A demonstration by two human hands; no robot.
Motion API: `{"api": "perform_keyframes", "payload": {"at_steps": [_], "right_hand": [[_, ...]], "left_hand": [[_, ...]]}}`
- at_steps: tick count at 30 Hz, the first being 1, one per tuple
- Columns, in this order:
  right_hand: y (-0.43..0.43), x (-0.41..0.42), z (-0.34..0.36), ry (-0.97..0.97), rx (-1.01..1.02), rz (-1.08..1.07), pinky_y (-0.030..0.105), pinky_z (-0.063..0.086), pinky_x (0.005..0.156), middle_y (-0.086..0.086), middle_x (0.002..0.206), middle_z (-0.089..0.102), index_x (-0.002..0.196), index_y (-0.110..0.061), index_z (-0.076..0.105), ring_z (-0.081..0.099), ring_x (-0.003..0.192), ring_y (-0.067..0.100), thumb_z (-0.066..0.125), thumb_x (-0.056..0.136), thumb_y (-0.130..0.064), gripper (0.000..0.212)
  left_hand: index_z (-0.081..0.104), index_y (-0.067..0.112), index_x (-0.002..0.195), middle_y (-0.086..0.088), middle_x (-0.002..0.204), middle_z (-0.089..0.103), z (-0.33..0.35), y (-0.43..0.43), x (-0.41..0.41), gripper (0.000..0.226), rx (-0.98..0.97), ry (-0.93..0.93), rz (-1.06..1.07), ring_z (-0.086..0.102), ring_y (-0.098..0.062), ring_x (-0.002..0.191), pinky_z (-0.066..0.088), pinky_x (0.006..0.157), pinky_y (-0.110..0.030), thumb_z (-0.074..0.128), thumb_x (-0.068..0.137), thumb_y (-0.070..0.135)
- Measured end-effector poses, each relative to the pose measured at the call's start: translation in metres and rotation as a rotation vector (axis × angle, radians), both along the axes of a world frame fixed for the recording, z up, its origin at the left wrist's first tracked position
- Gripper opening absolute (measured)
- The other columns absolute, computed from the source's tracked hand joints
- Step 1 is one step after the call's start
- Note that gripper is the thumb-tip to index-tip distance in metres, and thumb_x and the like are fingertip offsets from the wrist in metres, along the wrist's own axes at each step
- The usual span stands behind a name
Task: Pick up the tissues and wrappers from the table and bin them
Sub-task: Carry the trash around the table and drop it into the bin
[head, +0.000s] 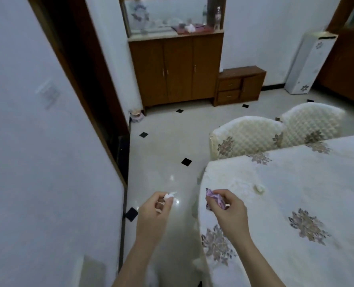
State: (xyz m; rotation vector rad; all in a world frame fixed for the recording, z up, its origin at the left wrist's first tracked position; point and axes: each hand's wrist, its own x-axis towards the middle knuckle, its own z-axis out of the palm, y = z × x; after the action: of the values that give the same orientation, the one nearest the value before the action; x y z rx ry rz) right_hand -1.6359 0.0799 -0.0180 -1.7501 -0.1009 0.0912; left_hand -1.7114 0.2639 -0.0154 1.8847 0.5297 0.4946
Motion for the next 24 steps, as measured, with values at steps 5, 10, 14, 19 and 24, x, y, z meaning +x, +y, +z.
{"api": "perform_keyframes", "payload": {"at_steps": [5,10,14,19,24], "right_hand": [[0.072,0.039,-0.006,-0.013,-0.031,0.009,0.029,0.056,0.061,-0.005,0.068,0.070,0.076,-0.029,0.071,0.068,0.066,0.012,0.075,0.085,-0.020,0.013],[0.156,0.094,-0.002,-0.010,-0.025,-0.003,0.032,0.057,0.068,-0.002,0.070,0.073,0.082,-0.020,0.072,0.071,0.069,0.013,0.074,0.086,-0.018,0.005],[0.222,0.138,0.009,-0.052,-0.029,-0.020,0.026,0.056,0.066,-0.002,0.070,0.072,0.083,-0.019,0.071,0.072,0.067,0.009,0.073,0.086,-0.017,0.005],[0.270,0.182,0.012,-0.054,-0.064,-0.057,0.028,0.055,0.066,-0.004,0.070,0.072,0.085,-0.019,0.070,0.070,0.066,0.006,0.072,0.087,-0.019,0.003],[0.297,0.224,0.004,-0.020,-0.059,-0.069,0.043,0.058,0.072,0.000,0.070,0.073,0.085,-0.019,0.070,0.072,0.069,0.015,0.073,0.087,-0.019,0.003]], "left_hand": [[0.070,0.032,0.086,0.011,0.068,0.065,-0.008,0.072,0.040,0.011,0.025,-0.017,0.009,0.058,-0.004,0.063,0.044,0.054,-0.013,0.066,0.091,0.023],[0.069,0.027,0.087,0.010,0.075,0.067,-0.011,0.151,0.102,0.007,0.006,-0.020,-0.044,0.063,-0.011,0.071,0.049,0.059,-0.021,0.065,0.091,0.024],[0.068,0.026,0.087,0.014,0.080,0.067,-0.003,0.214,0.152,0.006,0.035,-0.036,-0.100,0.063,-0.010,0.072,0.051,0.060,-0.024,0.065,0.091,0.025],[0.067,0.026,0.086,0.014,0.080,0.067,0.006,0.267,0.202,0.006,0.054,-0.059,-0.152,0.063,-0.011,0.072,0.050,0.058,-0.023,0.065,0.091,0.024],[0.065,0.037,0.082,0.016,0.079,0.067,0.002,0.296,0.245,0.017,0.049,-0.060,-0.173,0.063,-0.011,0.072,0.050,0.058,-0.022,0.065,0.092,0.024]]}}
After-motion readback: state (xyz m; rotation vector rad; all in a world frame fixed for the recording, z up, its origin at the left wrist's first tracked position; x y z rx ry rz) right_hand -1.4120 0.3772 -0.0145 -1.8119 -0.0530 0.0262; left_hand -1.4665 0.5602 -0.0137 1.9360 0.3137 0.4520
